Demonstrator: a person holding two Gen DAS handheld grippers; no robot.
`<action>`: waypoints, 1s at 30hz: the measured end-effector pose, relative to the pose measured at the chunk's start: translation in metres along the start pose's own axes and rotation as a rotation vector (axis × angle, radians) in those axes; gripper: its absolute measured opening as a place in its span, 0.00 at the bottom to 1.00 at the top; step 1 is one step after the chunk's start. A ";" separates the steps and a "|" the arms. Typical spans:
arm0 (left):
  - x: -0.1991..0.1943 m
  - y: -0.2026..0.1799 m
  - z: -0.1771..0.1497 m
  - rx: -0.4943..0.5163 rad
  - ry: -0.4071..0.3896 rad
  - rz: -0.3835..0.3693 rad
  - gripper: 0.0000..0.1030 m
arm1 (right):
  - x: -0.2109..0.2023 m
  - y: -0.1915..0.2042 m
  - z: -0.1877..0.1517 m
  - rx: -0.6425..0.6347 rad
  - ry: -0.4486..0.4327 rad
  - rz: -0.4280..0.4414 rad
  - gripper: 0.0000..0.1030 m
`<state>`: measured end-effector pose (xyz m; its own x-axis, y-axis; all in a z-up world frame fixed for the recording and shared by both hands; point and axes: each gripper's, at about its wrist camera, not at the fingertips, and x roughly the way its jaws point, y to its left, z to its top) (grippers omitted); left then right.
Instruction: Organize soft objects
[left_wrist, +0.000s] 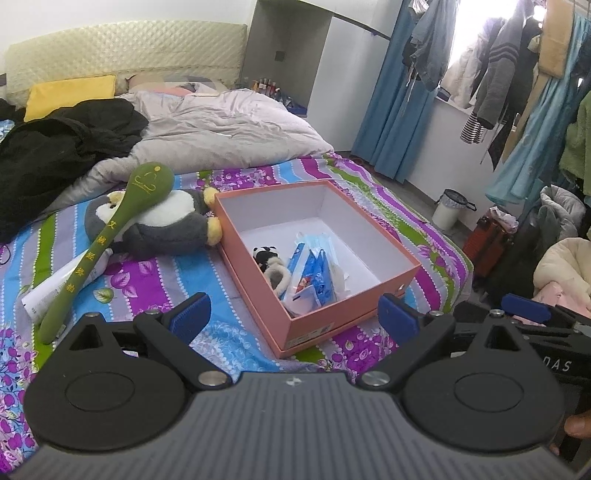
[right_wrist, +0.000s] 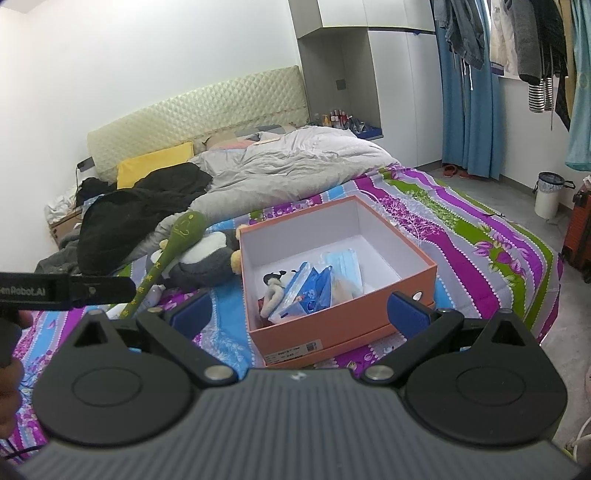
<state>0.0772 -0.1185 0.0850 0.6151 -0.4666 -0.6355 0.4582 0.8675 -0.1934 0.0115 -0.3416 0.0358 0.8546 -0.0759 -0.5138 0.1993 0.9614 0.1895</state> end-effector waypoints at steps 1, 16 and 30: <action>0.000 0.000 -0.001 0.000 -0.001 0.000 0.96 | -0.001 0.000 0.000 0.003 0.000 0.002 1.00; -0.004 -0.001 -0.001 -0.008 -0.006 -0.008 0.96 | -0.003 0.000 0.000 0.001 0.006 0.005 1.00; -0.006 -0.006 -0.001 0.000 -0.009 -0.013 0.96 | -0.003 -0.002 -0.001 0.005 0.003 0.008 1.00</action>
<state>0.0705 -0.1205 0.0891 0.6153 -0.4792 -0.6259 0.4663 0.8615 -0.2011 0.0085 -0.3430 0.0362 0.8546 -0.0670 -0.5149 0.1946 0.9607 0.1981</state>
